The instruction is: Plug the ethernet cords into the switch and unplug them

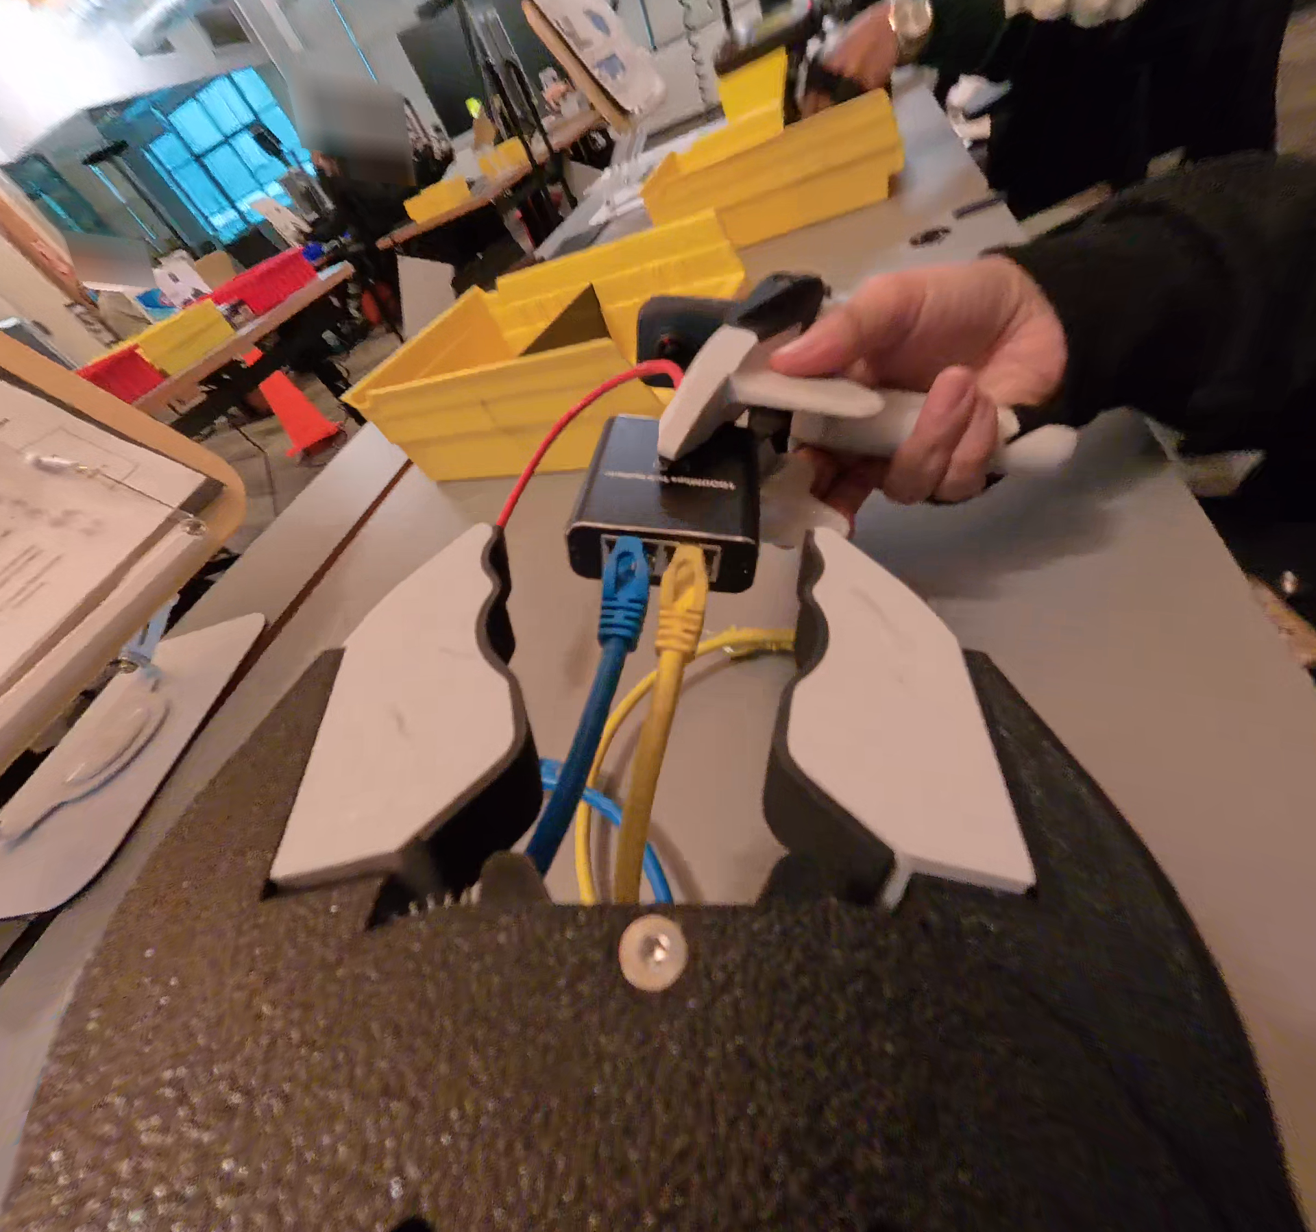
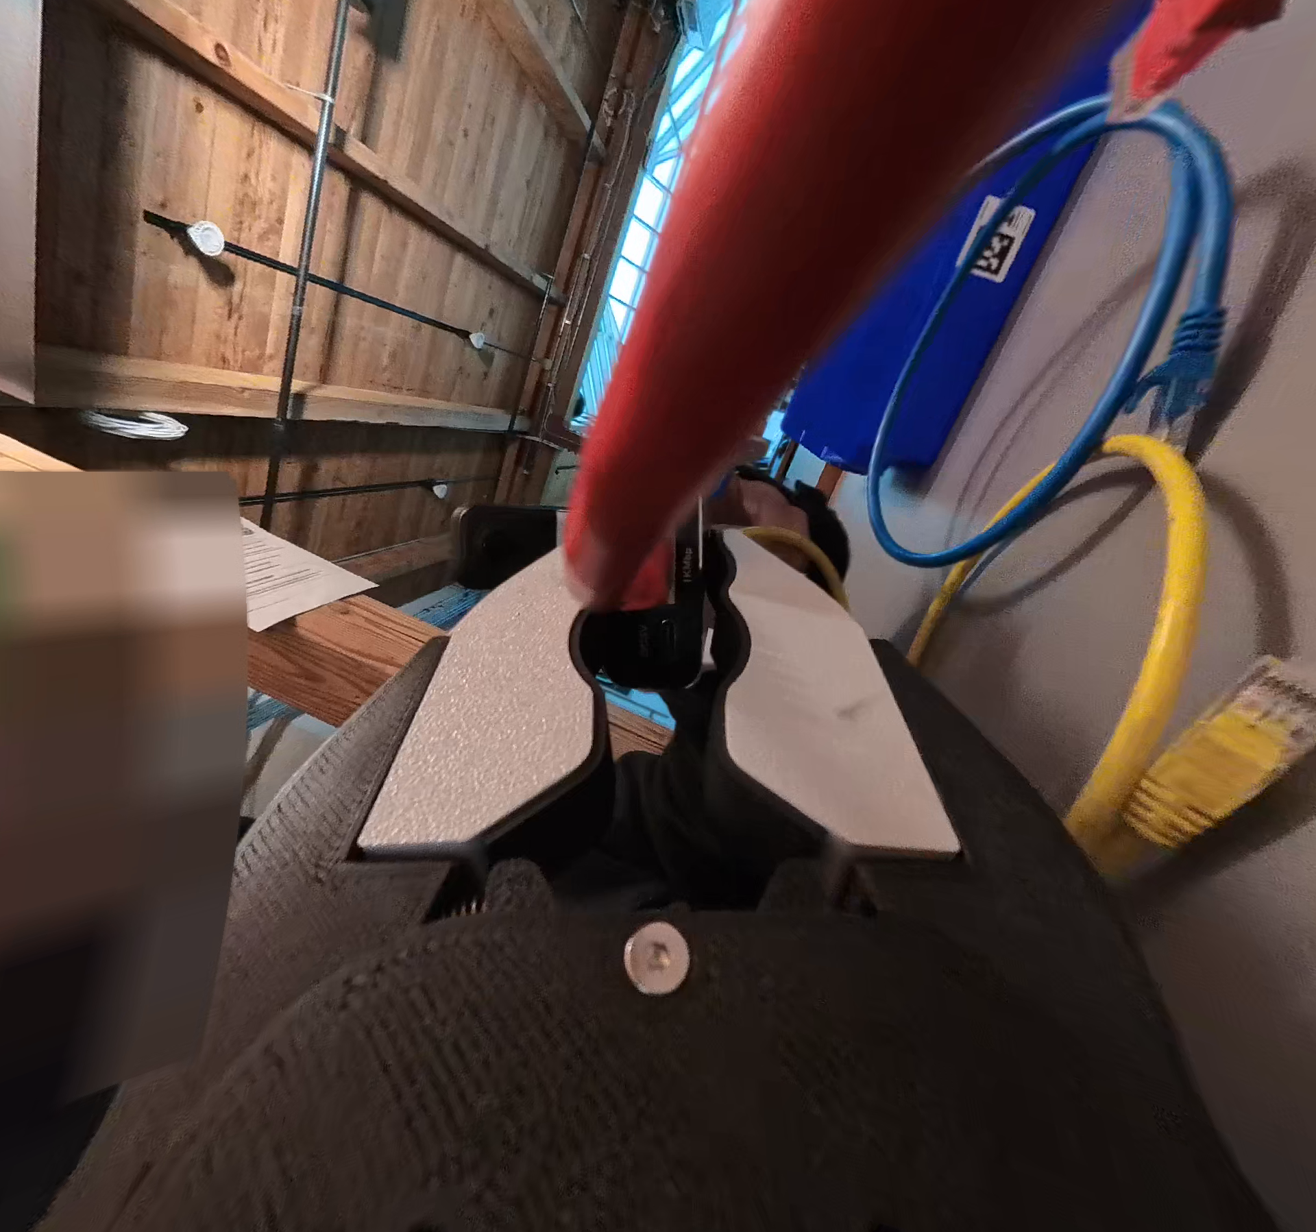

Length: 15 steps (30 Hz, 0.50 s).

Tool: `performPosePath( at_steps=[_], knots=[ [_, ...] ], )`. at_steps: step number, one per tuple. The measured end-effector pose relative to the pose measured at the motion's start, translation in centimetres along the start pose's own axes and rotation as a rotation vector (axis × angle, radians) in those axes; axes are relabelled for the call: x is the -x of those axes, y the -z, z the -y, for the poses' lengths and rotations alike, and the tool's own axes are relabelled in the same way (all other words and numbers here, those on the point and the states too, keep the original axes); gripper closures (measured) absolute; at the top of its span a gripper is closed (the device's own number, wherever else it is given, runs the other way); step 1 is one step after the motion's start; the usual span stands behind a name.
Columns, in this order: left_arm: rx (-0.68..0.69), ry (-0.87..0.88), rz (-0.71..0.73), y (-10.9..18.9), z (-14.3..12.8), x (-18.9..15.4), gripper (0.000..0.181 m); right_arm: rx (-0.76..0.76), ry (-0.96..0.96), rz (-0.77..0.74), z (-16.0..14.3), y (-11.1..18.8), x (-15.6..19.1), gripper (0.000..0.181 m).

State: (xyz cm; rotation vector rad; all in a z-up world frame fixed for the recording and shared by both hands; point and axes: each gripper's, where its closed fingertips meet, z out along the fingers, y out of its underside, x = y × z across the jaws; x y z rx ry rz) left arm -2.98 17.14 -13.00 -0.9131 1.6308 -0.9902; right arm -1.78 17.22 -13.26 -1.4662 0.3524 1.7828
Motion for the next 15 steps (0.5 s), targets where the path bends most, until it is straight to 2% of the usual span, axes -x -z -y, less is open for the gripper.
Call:
performPosePath(
  at_steps=[1, 4, 7, 12, 15],
  knots=[
    [0.019, -0.011, -0.03, -0.3, -0.5, -0.6, 0.106, 0.005, -0.008, -0.006, -0.3, -0.2, -0.1, 0.156],
    [-0.014, -0.05, 0.013, -0.9, -0.9, -0.7, 0.113, -0.006, -0.021, -0.015, -0.5, -0.4, -0.4, 0.156],
    [-0.083, 0.034, 0.01, -0.7, -0.9, -0.7, 0.121, 0.006, -0.03, 0.002, -1.0, -0.5, -0.5, 0.155],
    [-0.113, 0.119, -0.022, -0.8, -2.0, -0.8, 0.12, -0.001, -0.034, -0.016, -1.2, -0.8, -0.9, 0.155],
    [-0.149, 0.112, -0.011, -0.4, -1.5, -0.8, 0.121, -0.013, -0.033, 0.004, -1.4, -1.1, -0.5, 0.155]
  ],
)
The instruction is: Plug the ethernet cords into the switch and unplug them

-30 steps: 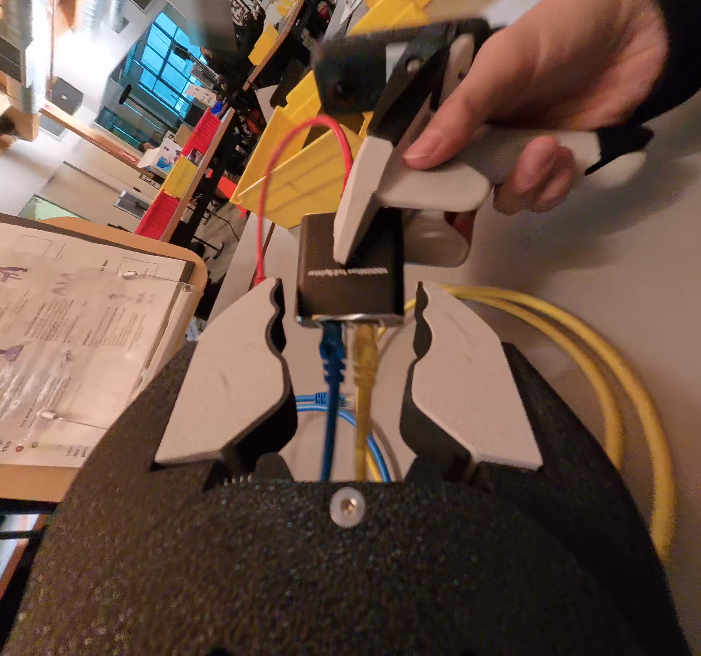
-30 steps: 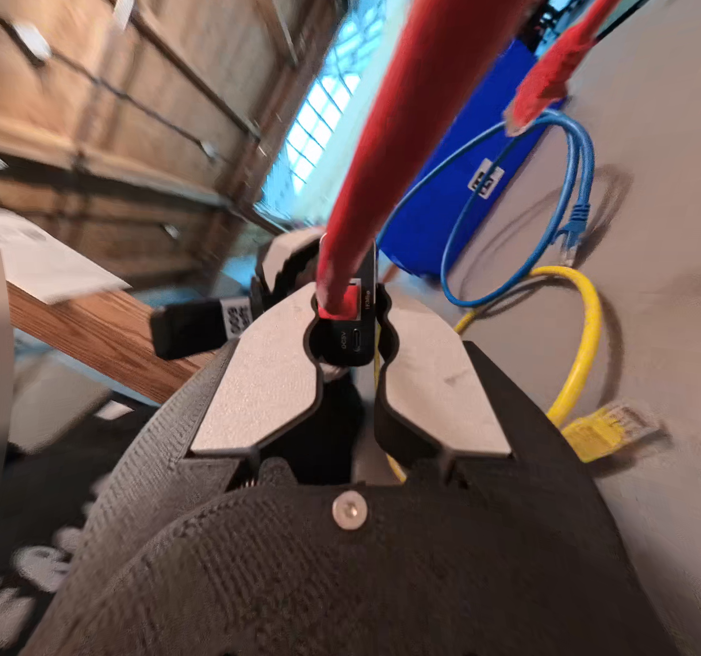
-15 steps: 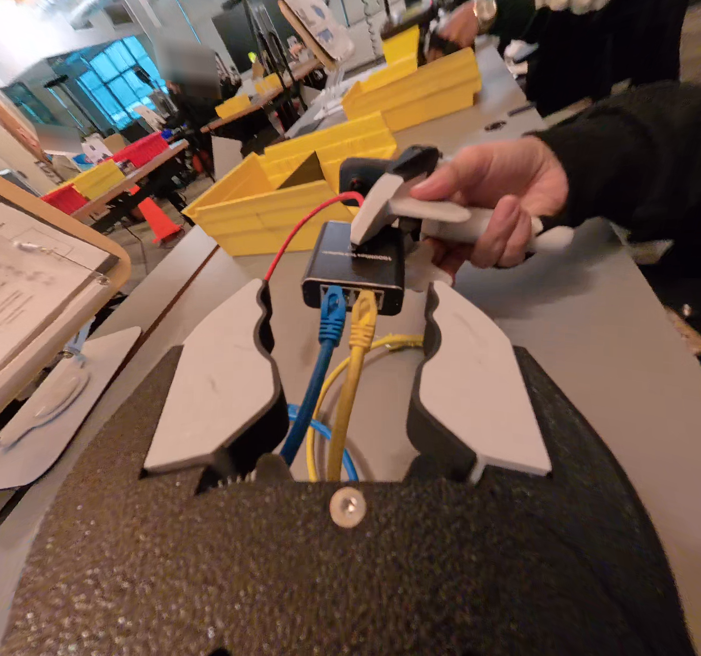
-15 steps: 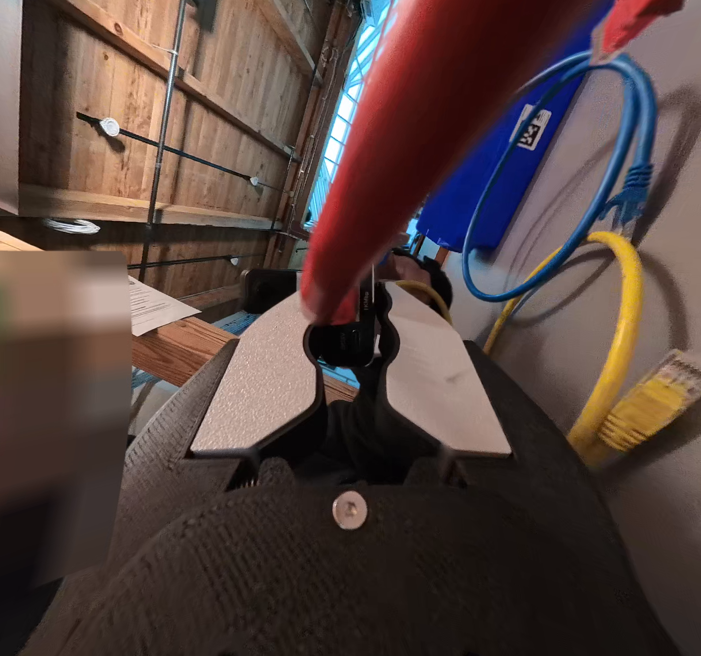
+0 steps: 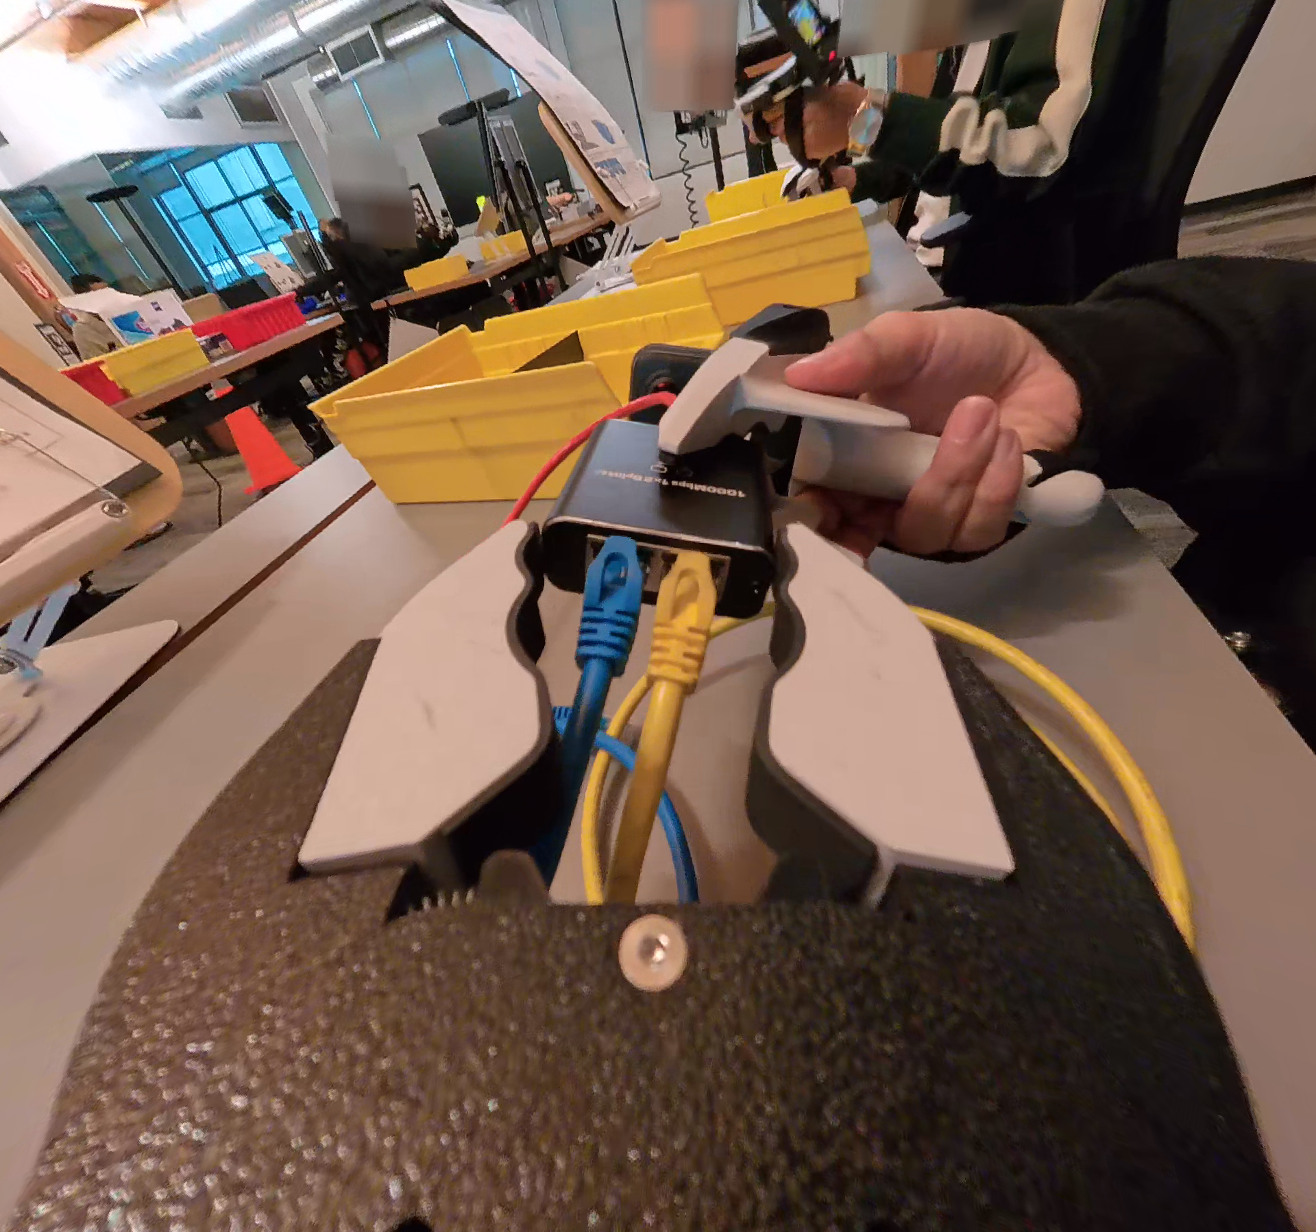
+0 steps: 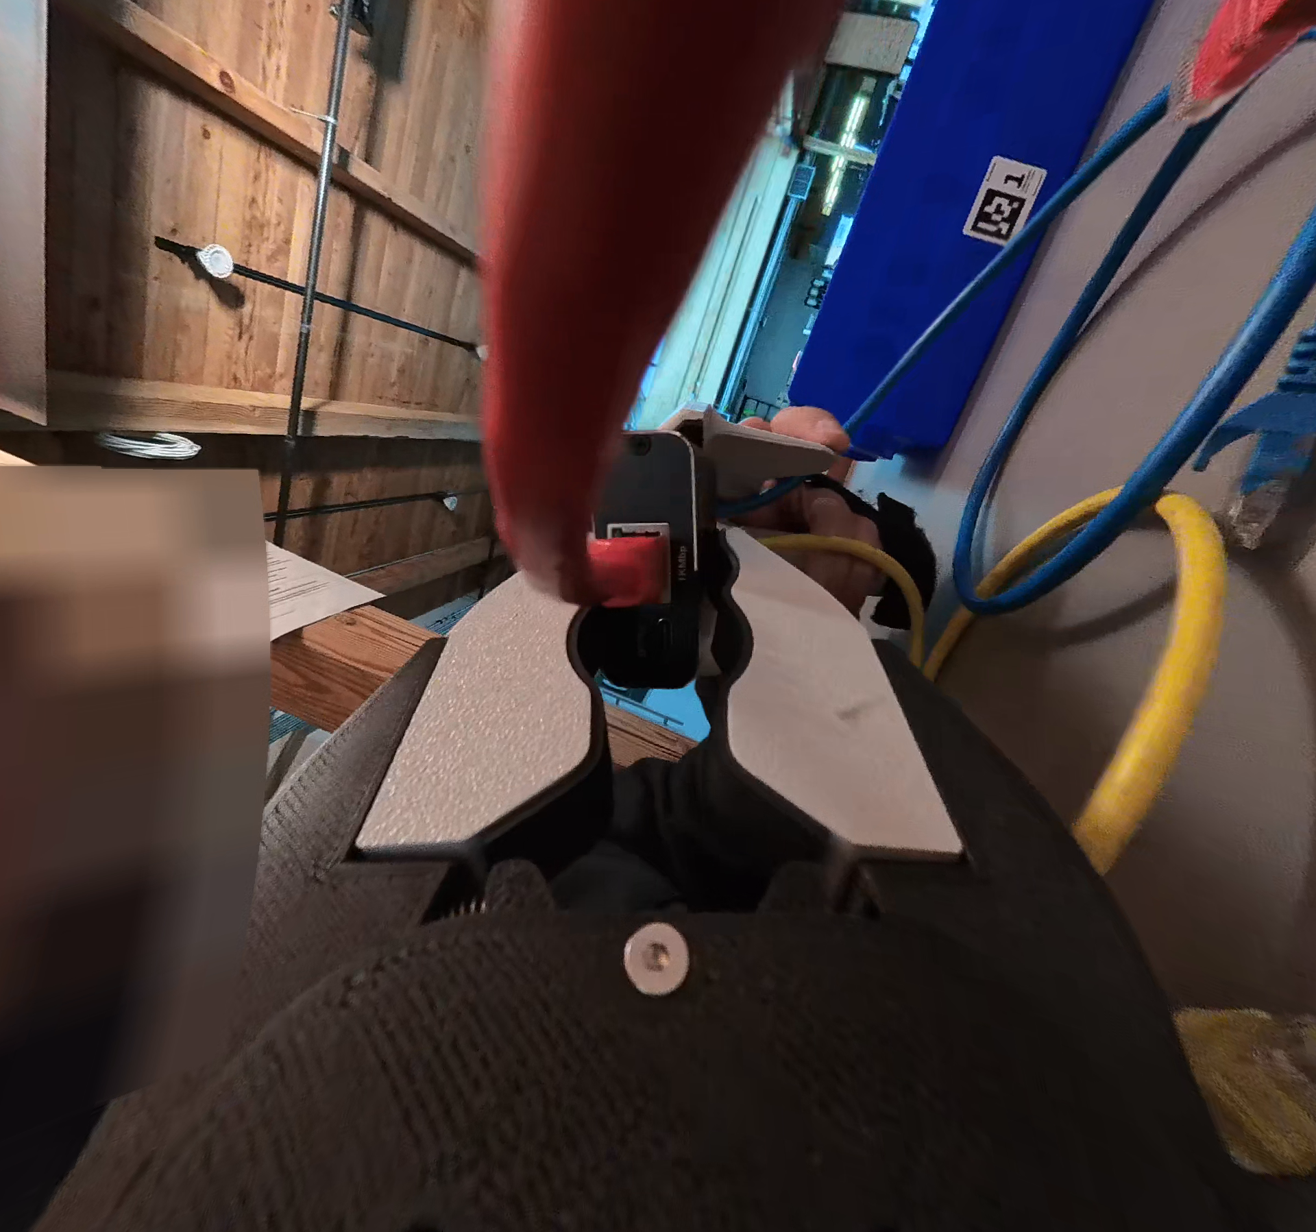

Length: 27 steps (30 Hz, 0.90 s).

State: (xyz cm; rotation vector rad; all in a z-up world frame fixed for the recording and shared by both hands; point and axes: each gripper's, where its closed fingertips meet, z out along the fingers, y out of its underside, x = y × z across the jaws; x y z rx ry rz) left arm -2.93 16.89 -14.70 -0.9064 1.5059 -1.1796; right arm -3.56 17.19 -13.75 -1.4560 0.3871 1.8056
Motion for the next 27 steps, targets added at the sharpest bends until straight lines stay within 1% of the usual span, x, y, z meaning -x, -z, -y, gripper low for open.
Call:
performPosePath(
  at_steps=[2, 4, 11, 14, 17, 19, 20, 21, 22, 25, 27],
  knots=[
    [-0.017, -0.008, 0.005, 0.2, 0.1, 0.0, 0.121, -0.005, -0.004, 0.001, -0.1, -0.2, 0.0, 0.155],
    [-0.005, 0.0, 0.008, 0.3, 0.1, 0.0, 0.121, -0.013, -0.027, 0.012, -0.1, -0.3, 0.1, 0.155],
    [-0.023, -0.033, 0.031, 0.7, 0.8, 0.2, 0.121, -0.016, 0.005, -0.017, -0.2, -0.9, 0.9, 0.154],
    [-0.025, 0.0, 0.018, 0.9, 0.8, 0.2, 0.12, -0.021, 0.008, -0.027, -0.2, -1.1, 1.0, 0.153],
    [-0.047, 0.029, 0.026, 1.2, 1.1, 0.5, 0.12, -0.018, 0.028, 0.007, 0.0, -1.3, 1.6, 0.149],
    [-0.028, 0.035, 0.035, 1.0, 0.8, 0.6, 0.12, -0.027, 0.073, -0.038, 0.3, -1.1, 1.3, 0.148],
    [-0.018, 0.027, 0.045, 0.9, 0.6, 0.7, 0.12, -0.035, 0.102, -0.066, 0.5, -0.9, 1.2, 0.144],
    [-0.02, 0.022, 0.054, 0.9, 0.7, 0.8, 0.12, -0.059, 0.139, -0.093, 0.9, -0.6, 1.2, 0.133],
    [-0.036, 0.023, 0.07, 1.0, 0.9, 1.0, 0.12, -0.094, 0.175, -0.128, 1.3, -0.1, 1.2, 0.127],
    [-0.04, 0.022, 0.11, 1.4, 0.9, 1.7, 0.12, -0.2, 0.254, -0.201, 2.4, 1.4, 1.3, 0.122],
    [-0.014, 0.02, 0.121, 1.3, 0.5, 1.9, 0.12, -0.246, 0.253, -0.219, 2.7, 1.9, 1.1, 0.123]
  ],
)
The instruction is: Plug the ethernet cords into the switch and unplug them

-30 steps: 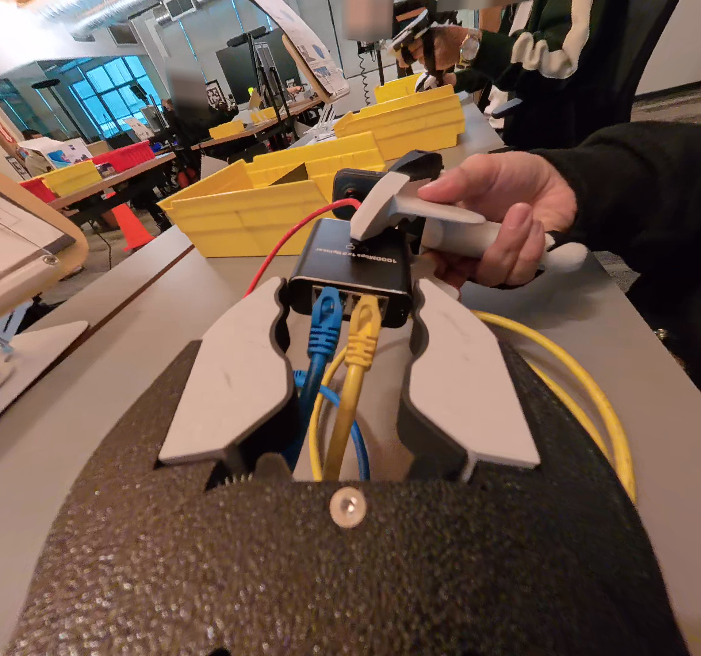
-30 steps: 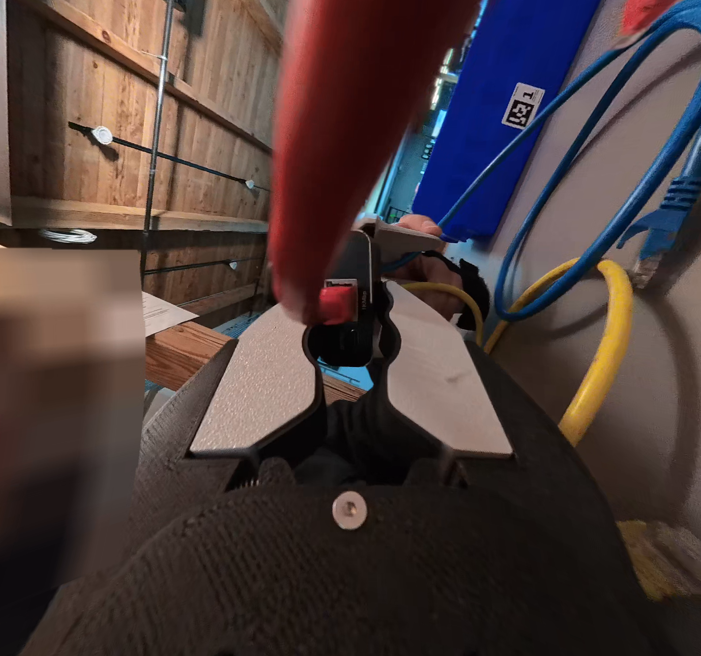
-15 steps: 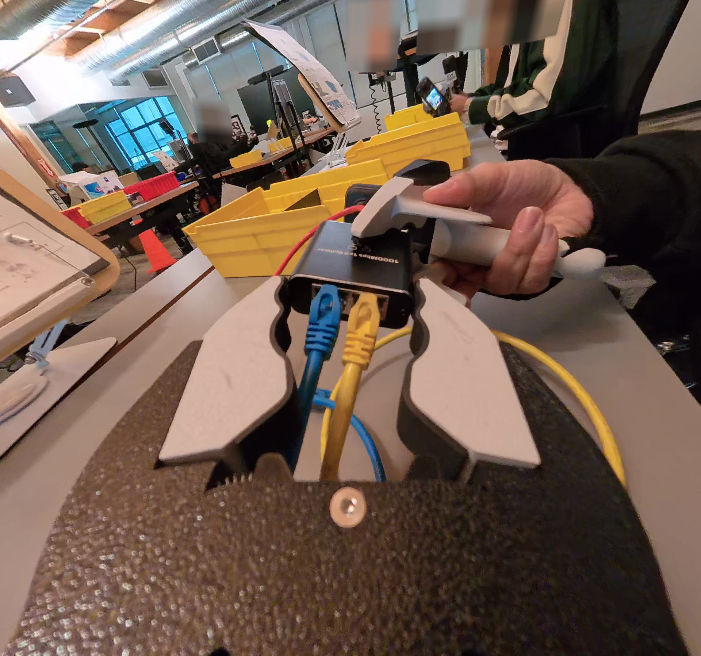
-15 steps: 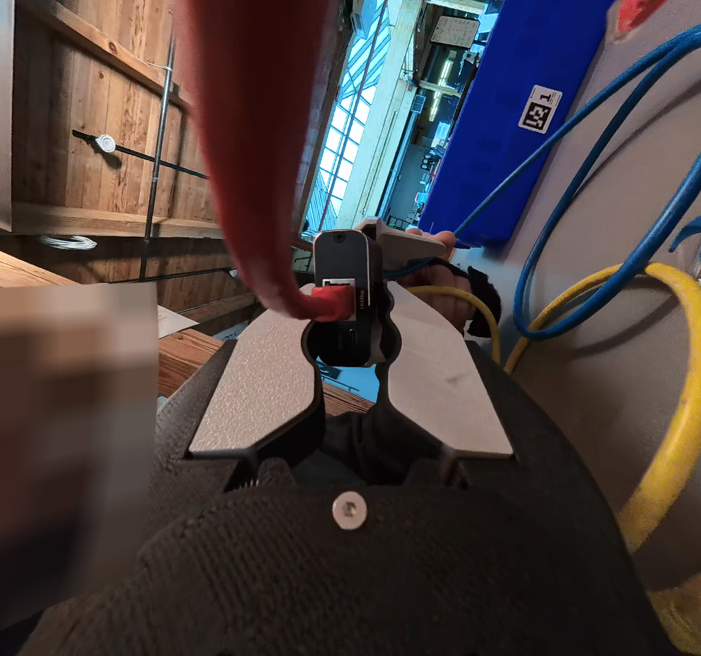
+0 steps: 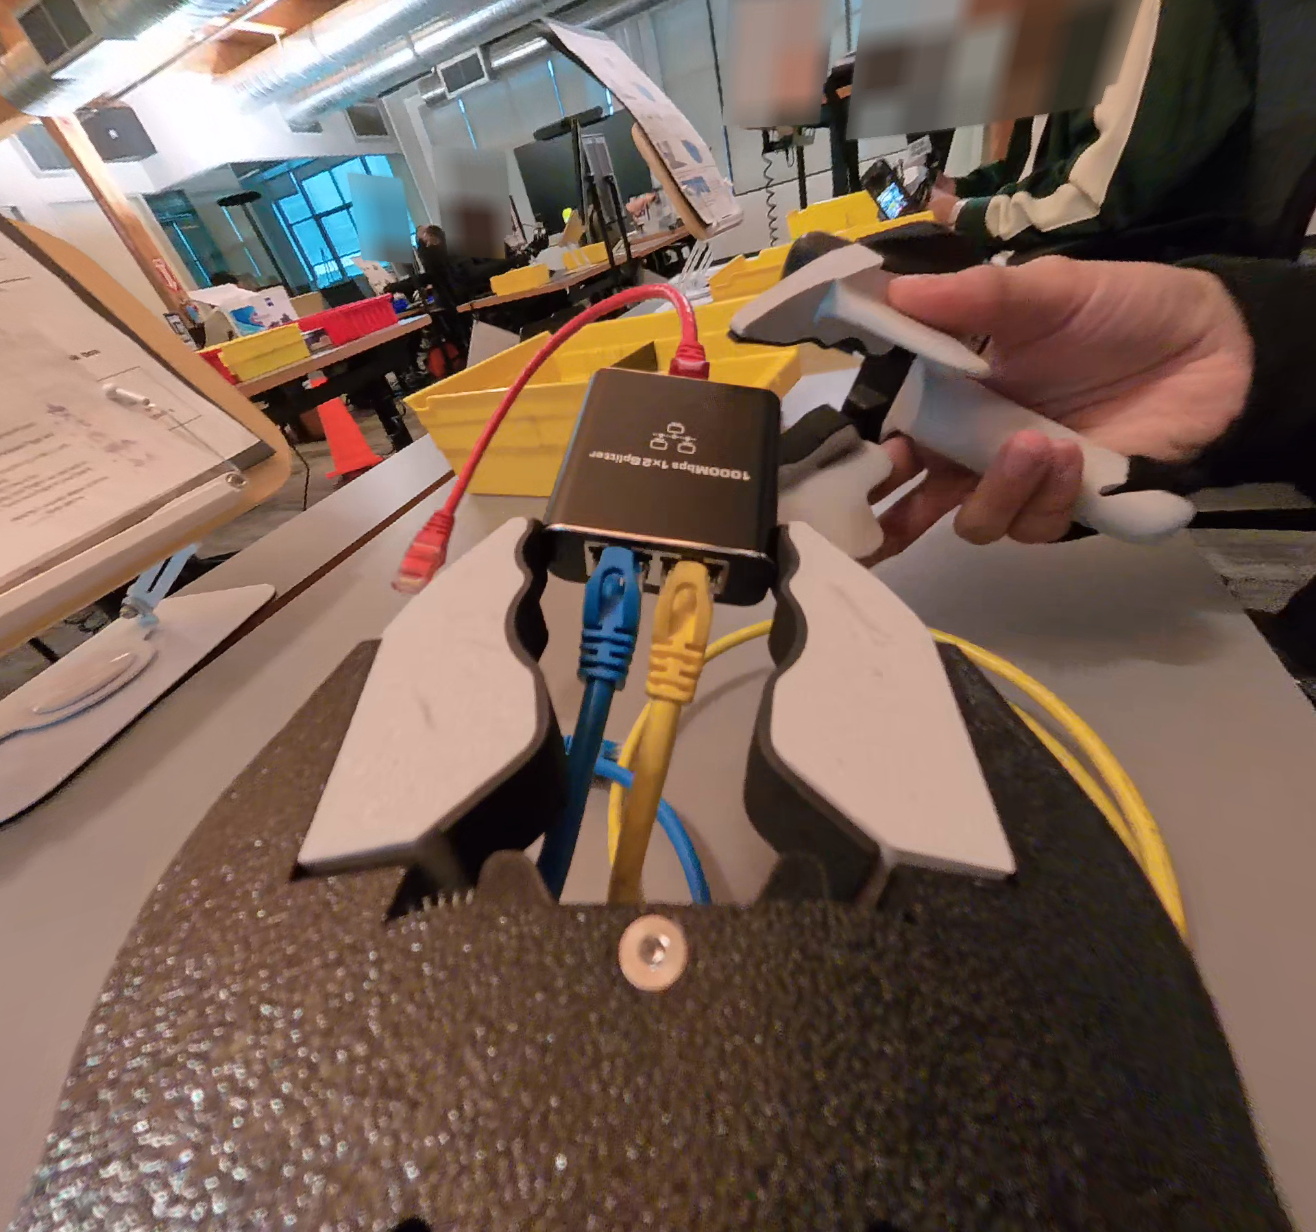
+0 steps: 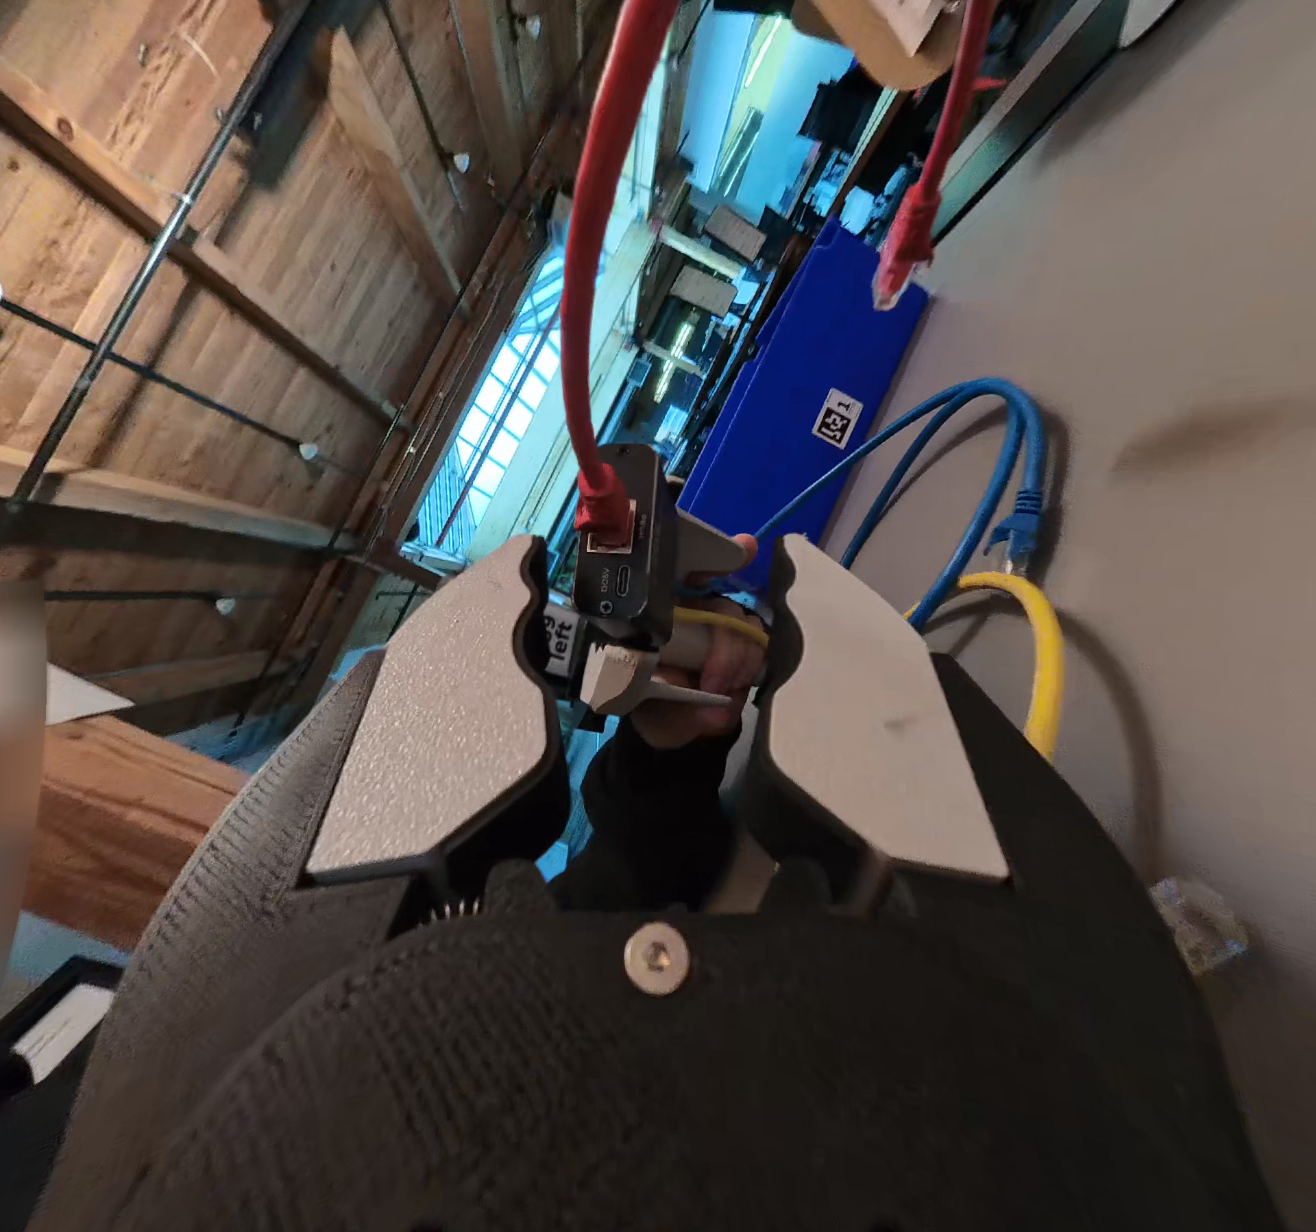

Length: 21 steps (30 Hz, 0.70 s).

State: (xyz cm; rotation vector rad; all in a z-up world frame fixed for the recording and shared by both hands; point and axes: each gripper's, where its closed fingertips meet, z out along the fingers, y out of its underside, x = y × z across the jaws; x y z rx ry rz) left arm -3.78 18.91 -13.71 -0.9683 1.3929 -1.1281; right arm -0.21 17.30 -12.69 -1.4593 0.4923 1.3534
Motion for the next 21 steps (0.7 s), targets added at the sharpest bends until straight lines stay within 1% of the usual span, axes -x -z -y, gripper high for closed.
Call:
performPosePath(
  at_steps=[4, 7, 12, 18, 21],
  knots=[
    [0.048, -0.002, 0.004, -0.4, -0.7, 0.0, 0.12, -0.018, -0.017, 0.001, -0.4, -0.6, -0.7, 0.129],
    [0.093, 0.004, 0.017, -0.6, -1.5, 0.2, 0.121, -0.048, -0.039, 0.012, -0.4, -1.0, -1.2, 0.146],
    [0.171, 0.046, 0.036, -0.8, -2.5, 0.6, 0.121, -0.136, -0.062, 0.005, 0.6, -1.2, -1.9, 0.162],
    [0.233, 0.098, 0.089, -1.2, -2.9, 1.0, 0.121, -0.227, -0.117, -0.01, 1.3, -1.4, -2.8, 0.163],
    [0.247, 0.089, 0.106, -1.3, -3.1, 1.1, 0.121, -0.267, -0.122, -0.008, 1.4, -1.4, -3.0, 0.163]
  ],
)
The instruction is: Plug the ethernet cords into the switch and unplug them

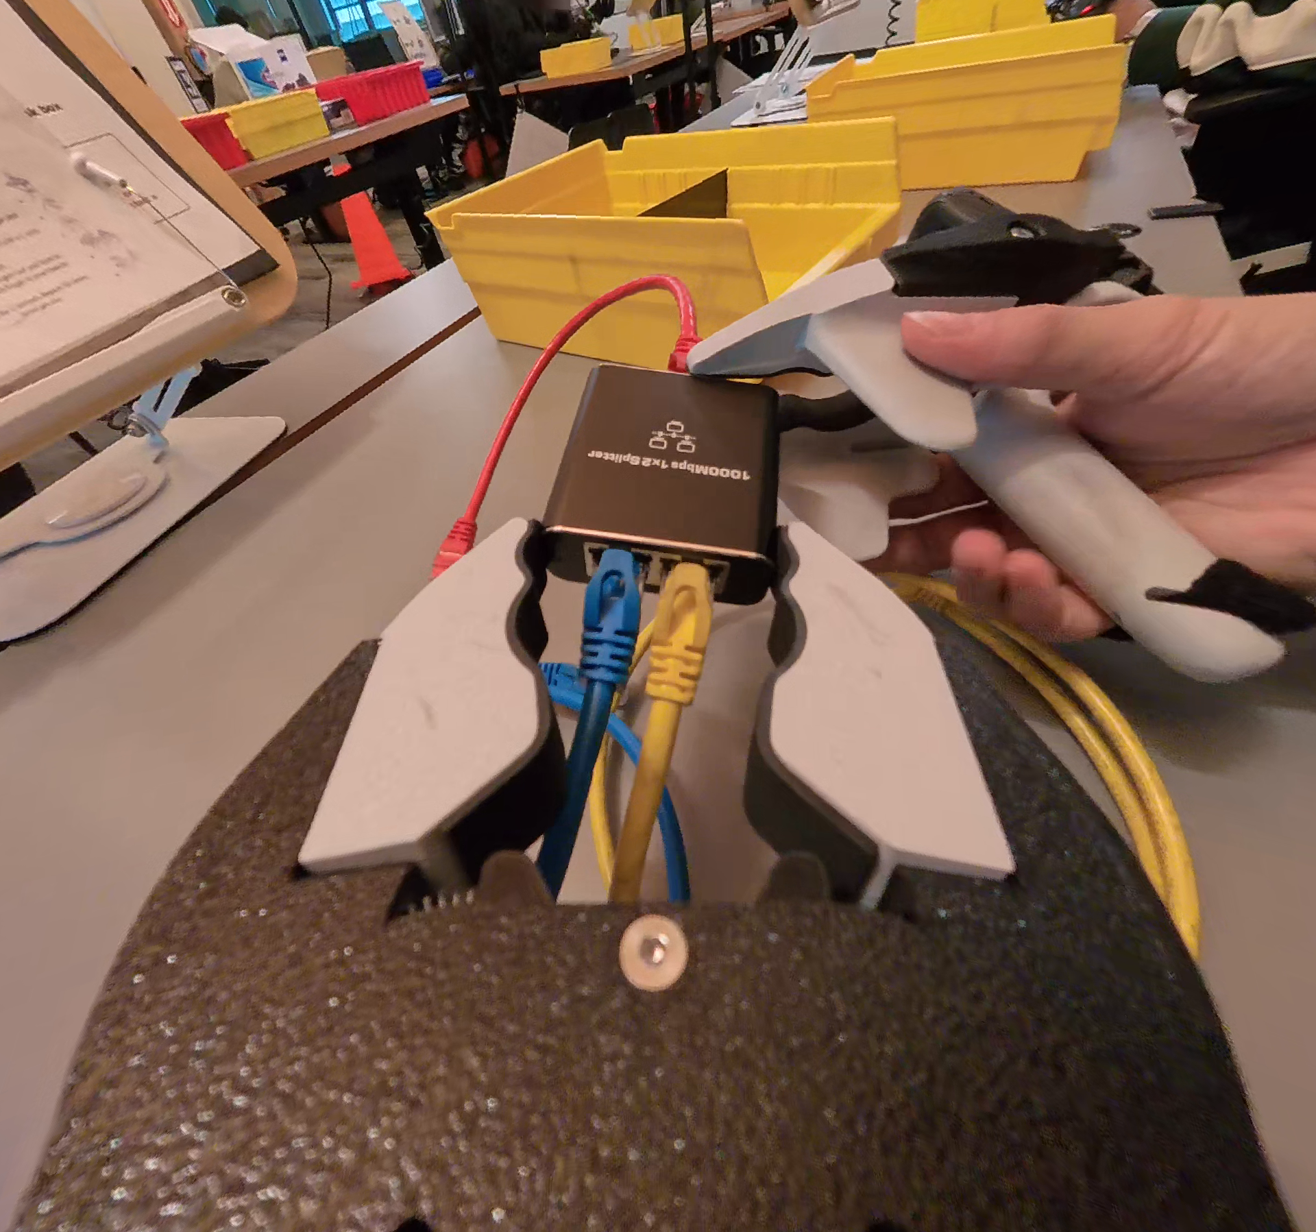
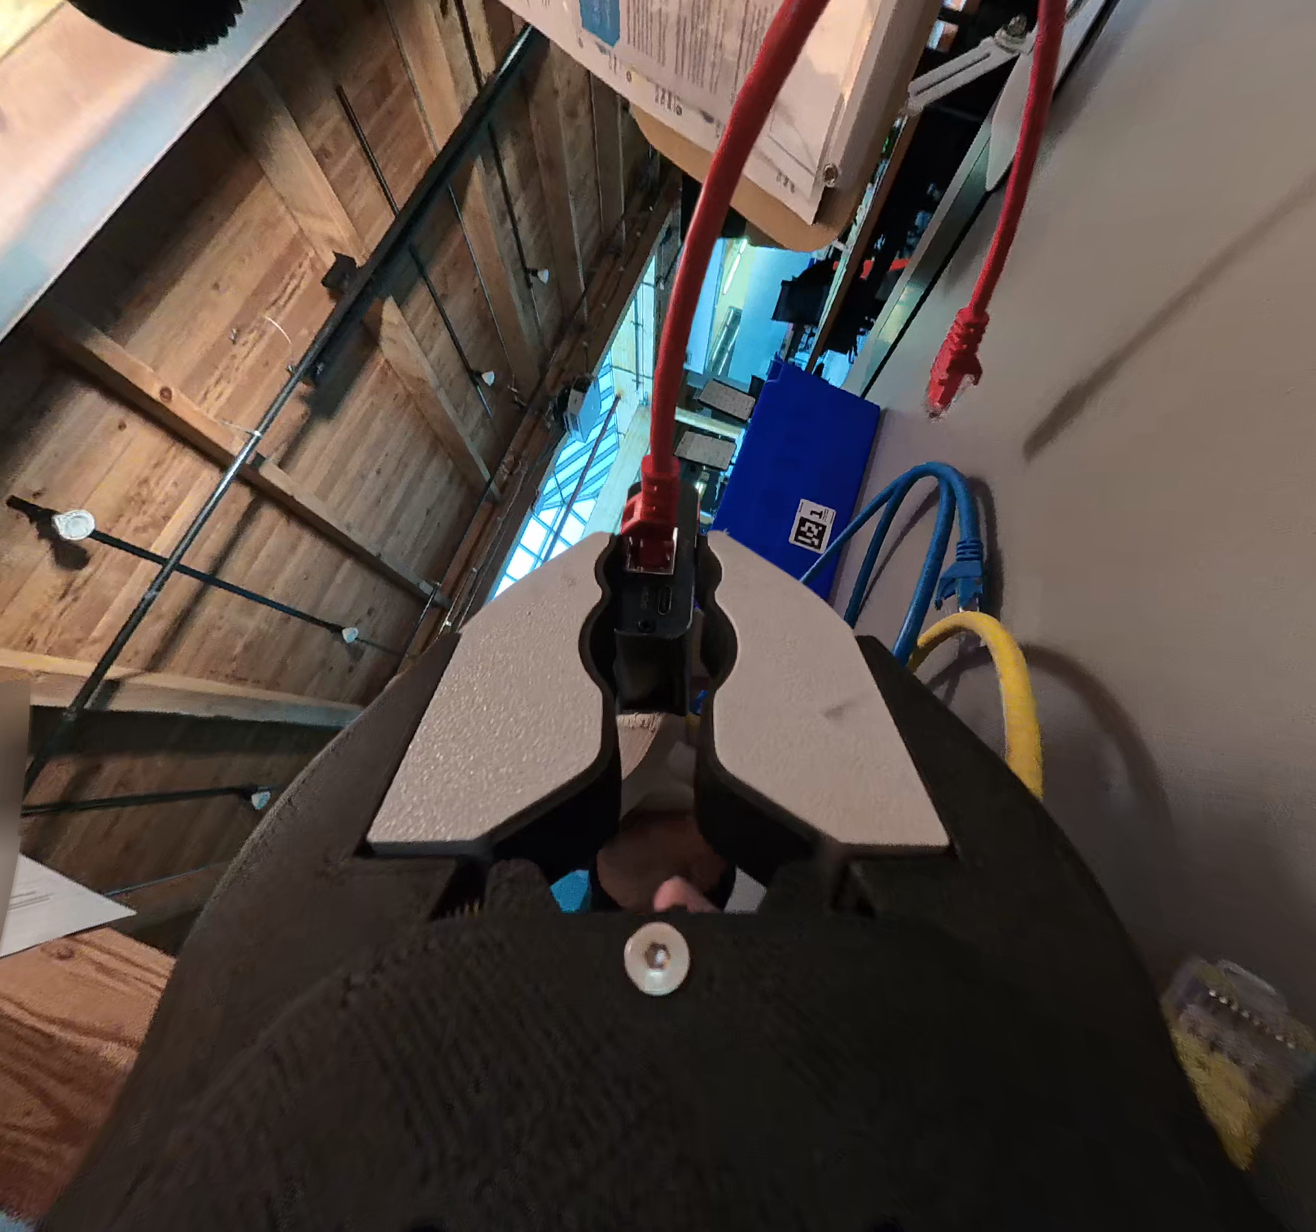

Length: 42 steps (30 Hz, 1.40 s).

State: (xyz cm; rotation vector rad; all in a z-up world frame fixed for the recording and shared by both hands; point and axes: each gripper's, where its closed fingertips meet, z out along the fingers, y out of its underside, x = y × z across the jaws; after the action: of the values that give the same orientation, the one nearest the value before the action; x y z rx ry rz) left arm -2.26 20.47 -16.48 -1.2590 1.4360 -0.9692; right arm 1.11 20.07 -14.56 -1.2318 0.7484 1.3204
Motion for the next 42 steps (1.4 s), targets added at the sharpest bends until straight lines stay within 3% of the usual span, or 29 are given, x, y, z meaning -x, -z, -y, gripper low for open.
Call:
performPosePath(
  at_steps=[13, 32, 37, 42],
  knots=[
    [0.037, 0.015, 0.053, -1.0, -0.3, -0.3, 0.12, -0.17, -0.046, -0.004, 1.3, 0.5, -0.4, 0.169],
    [0.071, 0.017, 0.101, -1.6, -0.8, -0.5, 0.12, -0.168, 0.042, -0.015, 1.4, 0.7, -0.9, 0.17],
    [0.077, 0.047, 0.114, -1.6, -1.1, -0.2, 0.121, -0.104, 0.089, -0.049, 1.3, 0.2, -1.3, 0.172],
    [0.043, 0.067, 0.115, -1.5, -0.8, 0.0, 0.121, -0.072, 0.125, 0.011, 1.2, -0.2, -0.9, 0.172]
  ],
)
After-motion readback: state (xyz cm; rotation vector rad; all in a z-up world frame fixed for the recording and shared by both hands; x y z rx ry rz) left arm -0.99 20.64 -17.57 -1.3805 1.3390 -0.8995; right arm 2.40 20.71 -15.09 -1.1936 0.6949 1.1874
